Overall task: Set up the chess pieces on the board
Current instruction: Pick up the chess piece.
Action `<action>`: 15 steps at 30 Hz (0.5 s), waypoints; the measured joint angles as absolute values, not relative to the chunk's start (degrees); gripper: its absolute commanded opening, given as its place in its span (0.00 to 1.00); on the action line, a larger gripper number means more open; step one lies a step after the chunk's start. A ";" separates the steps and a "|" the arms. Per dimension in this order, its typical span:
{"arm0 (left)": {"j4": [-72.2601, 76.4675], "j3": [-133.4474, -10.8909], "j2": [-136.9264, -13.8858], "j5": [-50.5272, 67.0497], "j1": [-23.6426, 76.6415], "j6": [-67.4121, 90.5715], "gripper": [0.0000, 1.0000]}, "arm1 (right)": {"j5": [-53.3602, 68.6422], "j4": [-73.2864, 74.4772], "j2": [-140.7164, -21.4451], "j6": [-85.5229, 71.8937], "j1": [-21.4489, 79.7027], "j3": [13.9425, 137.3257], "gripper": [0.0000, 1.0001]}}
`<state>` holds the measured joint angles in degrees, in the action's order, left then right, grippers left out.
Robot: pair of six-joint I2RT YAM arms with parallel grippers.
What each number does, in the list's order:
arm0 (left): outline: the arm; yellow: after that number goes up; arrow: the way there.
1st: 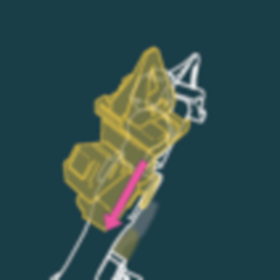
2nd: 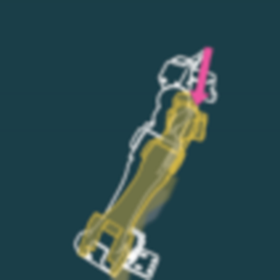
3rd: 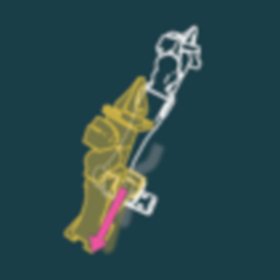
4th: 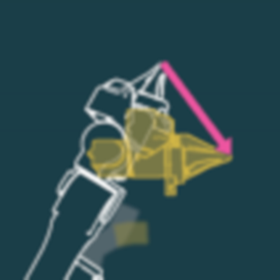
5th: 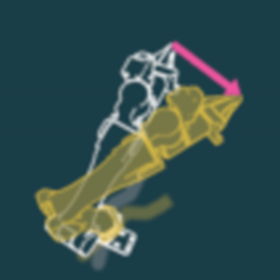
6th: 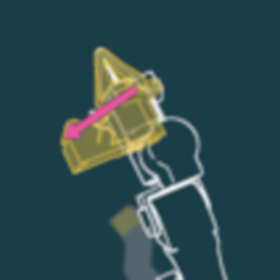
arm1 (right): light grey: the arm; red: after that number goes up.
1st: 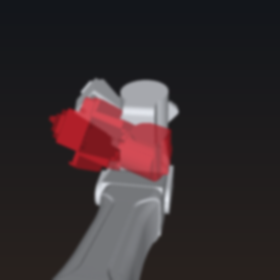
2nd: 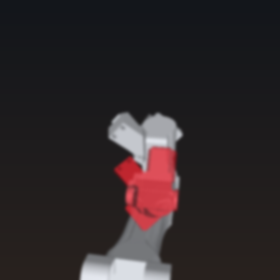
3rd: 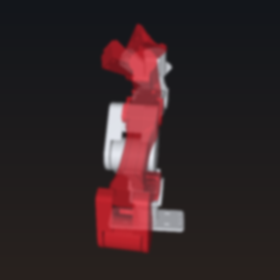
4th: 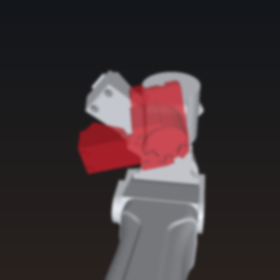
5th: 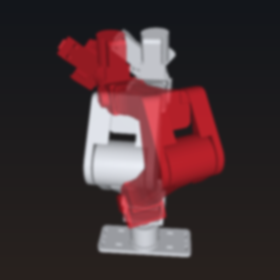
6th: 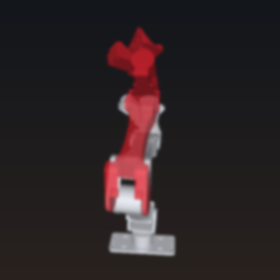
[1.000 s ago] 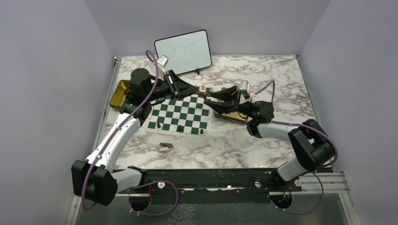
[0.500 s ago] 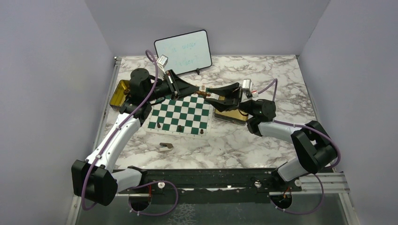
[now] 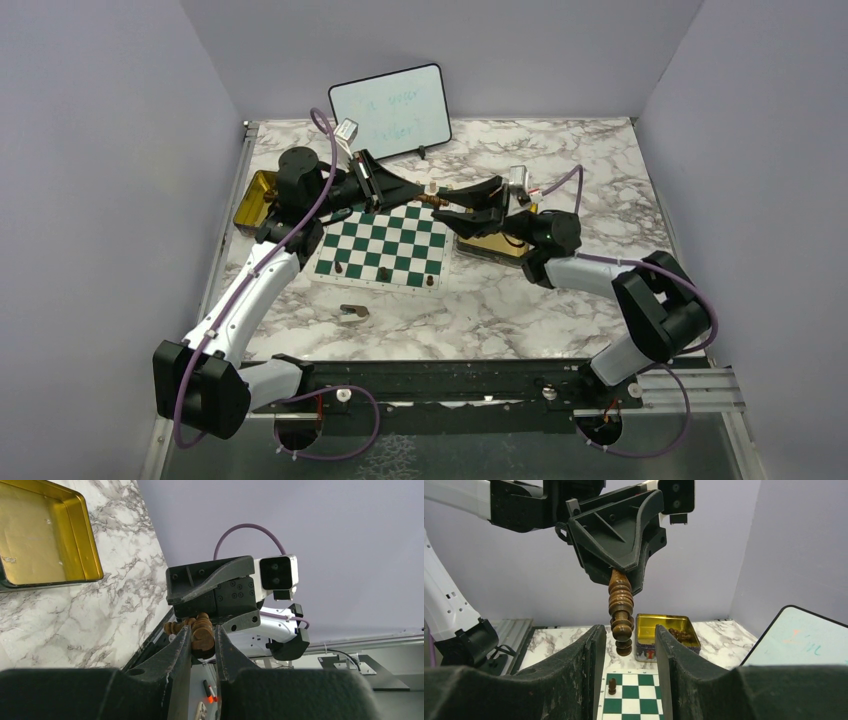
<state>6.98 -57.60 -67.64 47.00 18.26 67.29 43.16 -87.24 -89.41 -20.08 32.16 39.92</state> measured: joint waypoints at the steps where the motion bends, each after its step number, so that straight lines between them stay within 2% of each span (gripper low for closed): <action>1: 7.14 -57.60 -67.64 47.00 18.24 67.31 0.16 | 43.16 -87.24 -89.49 -20.18 32.21 39.94 0.45; 5: 7.57 -57.60 -67.64 46.98 18.26 67.57 0.16 | 43.16 -87.26 -90.13 -20.88 32.34 40.21 0.44; 8: 7.62 -57.60 -67.64 47.00 18.26 67.70 0.16 | 43.16 -87.26 -90.63 -21.04 32.40 40.21 0.37; 13: 7.64 -57.60 -67.64 47.00 18.26 67.72 0.16 | 43.13 -87.31 -90.85 -21.47 32.62 40.21 0.09; 15: 7.66 -57.60 -67.64 46.98 18.26 67.70 0.16 | 43.11 -87.31 -90.87 -21.67 32.64 40.18 0.03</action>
<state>7.66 -57.60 -67.64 46.98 18.26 67.70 43.11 -87.31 -90.87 -21.67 32.64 40.18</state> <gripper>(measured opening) 0.201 0.134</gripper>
